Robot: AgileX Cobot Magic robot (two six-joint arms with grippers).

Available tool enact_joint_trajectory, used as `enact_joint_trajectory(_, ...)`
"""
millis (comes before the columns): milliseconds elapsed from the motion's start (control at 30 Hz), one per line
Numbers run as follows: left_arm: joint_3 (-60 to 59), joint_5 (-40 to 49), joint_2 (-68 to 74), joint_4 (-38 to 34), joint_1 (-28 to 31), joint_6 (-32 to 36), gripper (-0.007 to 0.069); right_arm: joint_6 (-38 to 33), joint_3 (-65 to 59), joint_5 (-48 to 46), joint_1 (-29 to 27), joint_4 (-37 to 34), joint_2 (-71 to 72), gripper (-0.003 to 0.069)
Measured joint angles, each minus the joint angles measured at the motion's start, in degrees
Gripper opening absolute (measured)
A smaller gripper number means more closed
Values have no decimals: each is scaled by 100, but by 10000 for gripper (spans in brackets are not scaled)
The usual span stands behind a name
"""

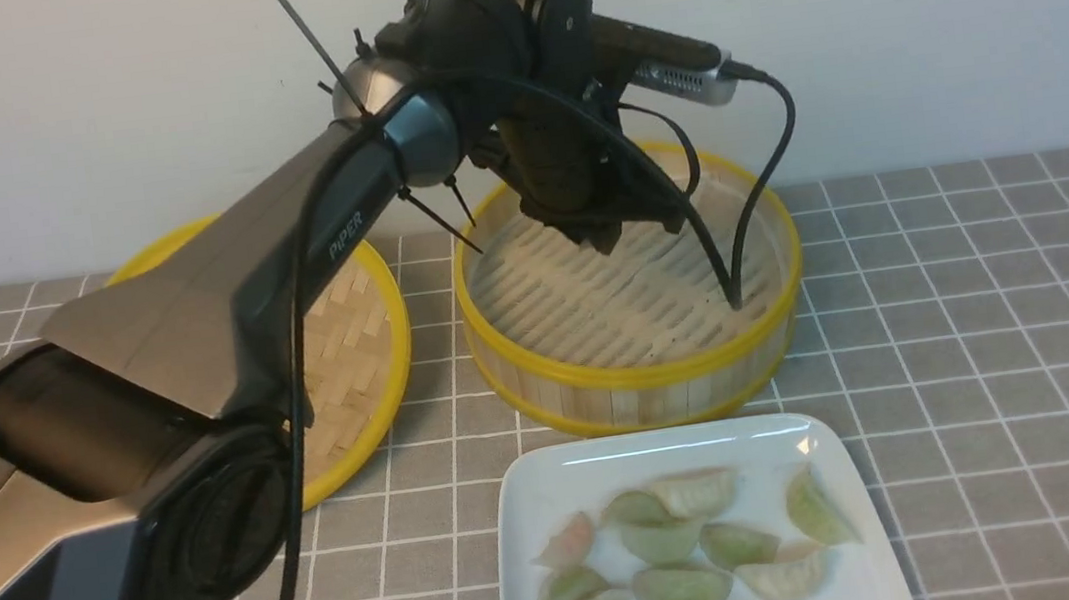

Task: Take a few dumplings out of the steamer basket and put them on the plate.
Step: Use the left arm to put the dumpling into the plate

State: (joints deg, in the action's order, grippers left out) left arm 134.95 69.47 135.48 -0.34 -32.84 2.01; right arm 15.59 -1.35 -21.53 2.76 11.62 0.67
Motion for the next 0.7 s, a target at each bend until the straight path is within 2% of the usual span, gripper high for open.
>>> enact_joint_trajectory(167, -144, 137, -269, -186, 0, 166, 104, 0, 0, 0, 0, 0, 0, -15)
enact_joint_trajectory(300, -985, 110, -1108, -695, -17, 179, 104, 0, 0, 0, 0, 0, 0, -15)
enact_joint_trajectory(433, -3088, 93, -2407, -945, -306, 187, 104, 0, 0, 0, 0, 0, 0, -15)
enact_joint_trajectory(567, -4679, -47, -2878, -1082, -731, 158, 104, 0, 0, 0, 0, 0, 0, -15)
enact_joint_trajectory(700, -5393, -734, -2866, -1104, -1100, 177, 104, 0, 0, 0, 0, 0, 0, -15)
